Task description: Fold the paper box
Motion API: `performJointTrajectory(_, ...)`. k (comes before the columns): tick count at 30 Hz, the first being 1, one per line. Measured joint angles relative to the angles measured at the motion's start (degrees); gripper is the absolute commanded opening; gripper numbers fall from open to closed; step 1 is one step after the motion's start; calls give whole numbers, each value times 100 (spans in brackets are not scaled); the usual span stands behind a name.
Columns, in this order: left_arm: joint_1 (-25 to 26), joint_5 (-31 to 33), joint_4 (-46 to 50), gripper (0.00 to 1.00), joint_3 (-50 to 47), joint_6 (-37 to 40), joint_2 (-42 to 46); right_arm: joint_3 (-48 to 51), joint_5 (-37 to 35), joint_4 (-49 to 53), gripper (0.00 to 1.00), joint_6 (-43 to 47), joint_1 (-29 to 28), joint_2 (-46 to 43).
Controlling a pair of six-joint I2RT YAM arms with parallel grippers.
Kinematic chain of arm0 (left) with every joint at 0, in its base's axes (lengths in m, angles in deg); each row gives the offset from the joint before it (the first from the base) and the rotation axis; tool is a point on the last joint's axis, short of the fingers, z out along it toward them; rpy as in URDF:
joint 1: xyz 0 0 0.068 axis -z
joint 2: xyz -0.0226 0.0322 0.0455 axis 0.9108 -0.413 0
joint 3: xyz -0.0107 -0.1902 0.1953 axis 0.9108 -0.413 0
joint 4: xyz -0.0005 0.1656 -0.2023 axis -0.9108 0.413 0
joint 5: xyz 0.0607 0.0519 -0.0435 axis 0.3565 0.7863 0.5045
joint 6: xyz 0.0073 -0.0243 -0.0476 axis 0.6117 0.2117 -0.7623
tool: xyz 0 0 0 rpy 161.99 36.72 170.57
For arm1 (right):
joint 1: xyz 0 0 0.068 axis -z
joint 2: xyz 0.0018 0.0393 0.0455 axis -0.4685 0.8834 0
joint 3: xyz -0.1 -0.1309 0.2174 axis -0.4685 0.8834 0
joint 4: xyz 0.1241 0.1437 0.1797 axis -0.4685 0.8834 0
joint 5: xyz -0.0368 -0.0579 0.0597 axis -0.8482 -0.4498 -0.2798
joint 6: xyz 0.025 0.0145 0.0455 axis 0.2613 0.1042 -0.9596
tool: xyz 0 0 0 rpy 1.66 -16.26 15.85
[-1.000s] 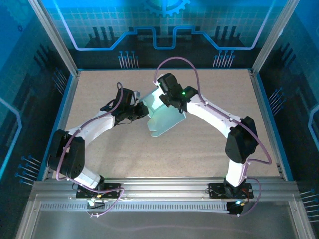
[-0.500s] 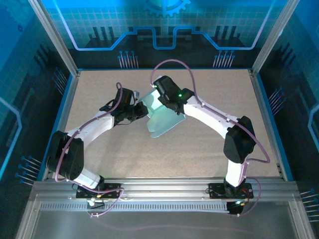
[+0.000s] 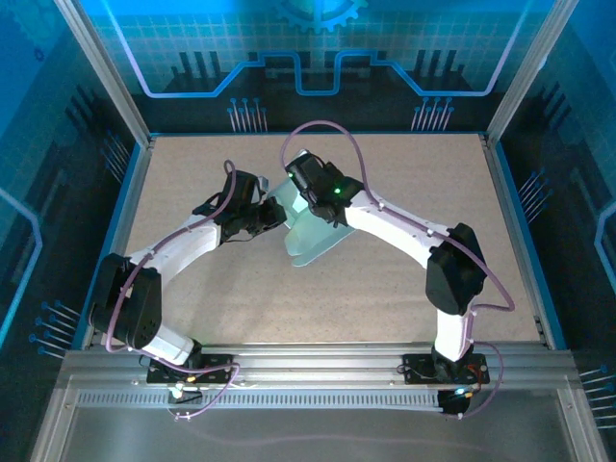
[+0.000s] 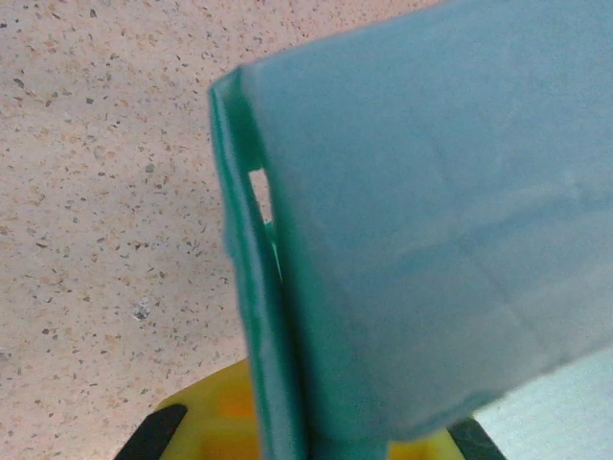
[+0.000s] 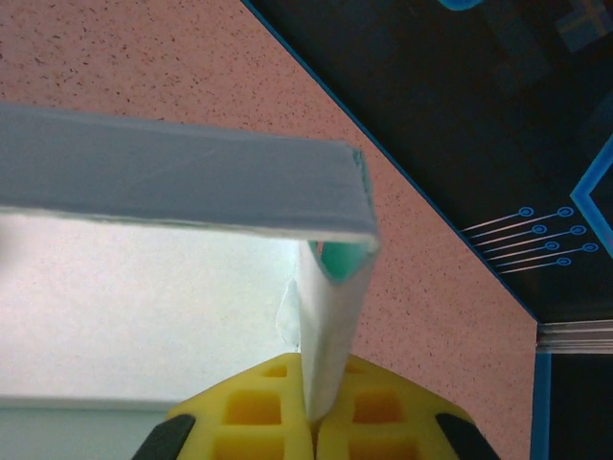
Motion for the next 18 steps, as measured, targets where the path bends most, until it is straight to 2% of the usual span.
performJointTrajectory(1,0,0,-7,0,0,-11,0,2,-7,-2,3,0,0,0)
performJointTrajectory(4,0,4,-11,0,0,-76,0,24,-4,-42,24,15,0,0)
performJointTrajectory(9,2,39,-11,0,24,-111,0,188,286,-37,52,-127,11,-33)
performJointTrajectory(14,35,68,-20,0,83,-125,2,612,1224,-55,76,-387,175,-498)
performJointTrajectory(18,76,68,-87,0,214,-129,2,979,2065,-164,86,-511,400,-1099)
